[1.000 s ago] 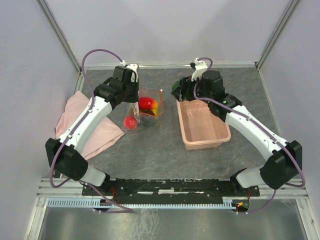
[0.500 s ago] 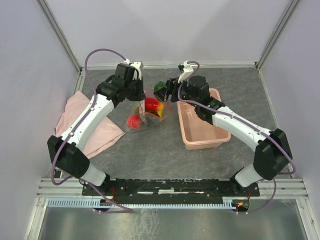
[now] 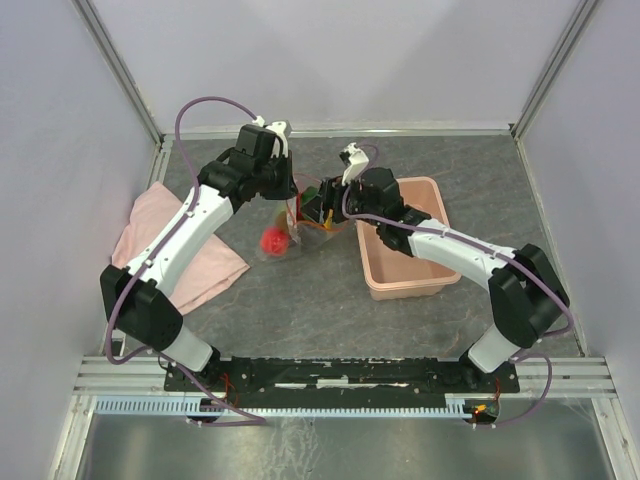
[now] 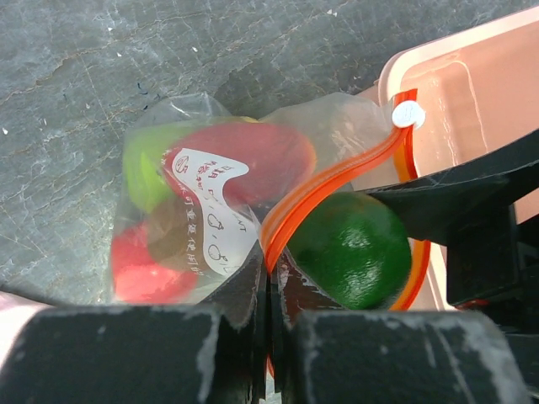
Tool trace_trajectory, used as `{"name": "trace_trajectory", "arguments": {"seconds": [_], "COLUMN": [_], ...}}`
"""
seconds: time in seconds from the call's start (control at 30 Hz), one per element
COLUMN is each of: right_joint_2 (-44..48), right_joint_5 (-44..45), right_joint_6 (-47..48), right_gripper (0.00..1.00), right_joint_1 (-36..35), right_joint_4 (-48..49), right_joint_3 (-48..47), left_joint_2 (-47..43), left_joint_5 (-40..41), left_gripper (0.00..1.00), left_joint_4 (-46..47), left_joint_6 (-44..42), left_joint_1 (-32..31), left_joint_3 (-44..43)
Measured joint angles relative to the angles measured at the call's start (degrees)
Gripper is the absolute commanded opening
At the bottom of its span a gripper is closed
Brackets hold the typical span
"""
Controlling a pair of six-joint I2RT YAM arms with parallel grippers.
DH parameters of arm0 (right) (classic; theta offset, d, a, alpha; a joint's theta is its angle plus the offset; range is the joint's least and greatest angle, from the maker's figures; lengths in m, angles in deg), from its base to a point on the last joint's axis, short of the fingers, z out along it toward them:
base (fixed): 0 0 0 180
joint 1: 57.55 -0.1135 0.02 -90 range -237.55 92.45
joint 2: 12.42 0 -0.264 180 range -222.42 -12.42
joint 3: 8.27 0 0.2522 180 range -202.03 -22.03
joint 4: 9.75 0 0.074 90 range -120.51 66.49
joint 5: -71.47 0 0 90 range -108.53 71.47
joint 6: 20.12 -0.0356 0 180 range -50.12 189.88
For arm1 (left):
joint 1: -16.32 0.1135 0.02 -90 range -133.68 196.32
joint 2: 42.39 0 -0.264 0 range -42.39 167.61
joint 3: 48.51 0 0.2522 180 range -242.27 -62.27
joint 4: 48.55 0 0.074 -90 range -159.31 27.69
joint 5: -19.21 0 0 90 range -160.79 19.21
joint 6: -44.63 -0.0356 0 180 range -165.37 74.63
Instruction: Place the food in the zip-top bag and seal the zipper
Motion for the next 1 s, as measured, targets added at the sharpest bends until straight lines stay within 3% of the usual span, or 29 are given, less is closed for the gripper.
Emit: {"name": "trace_trajectory", "arguments": {"seconds": [0.23, 0.4, 0.43, 0.47, 0.8, 1.0], "right_joint_2": [-0.85, -0.92, -0.92, -0.92, -1.27, 1.49], "right_joint_5": [-3.23, -5.60, -5.77, -6.01, -5.22, 1.03], "right_joint_6": [3.19, 5.77, 6.19, 6.71, 10.80, 16.63], "right_gripper": [0.79, 0.86, 0.97, 1.00, 0.97, 0.83], "right_joint_1": [-0.61, -0.76, -0.81, -0.87, -0.87, -0.87], "right_joint_4": [-3.98, -7.34, -7.87, -8.76, -15.28, -23.45], "right_joint_3": [-0.68, -3.58, -4.07, -4.83, -9.75, -10.49], "left_joint_2": [0.00, 0.00, 0.00, 0.00, -0.09, -0.90], "left_joint_5": [1.09, 1.49, 1.66, 1.75, 2.60, 3.23], "left_gripper": [0.03, 0.03, 0.03, 0.03, 0.03, 0.03], "left_joint_4": [0.02, 0.04, 0.02, 0.02, 0.13, 0.26], "left_joint_6": [0.02, 0.02, 0.02, 0.00, 0.02, 0.02], "left_joint_1": [0.00, 0.00, 0.00, 0.00, 0.00, 0.00], "left_joint_3": [0.28, 1.11, 1.25, 1.42, 1.70, 3.28]}}
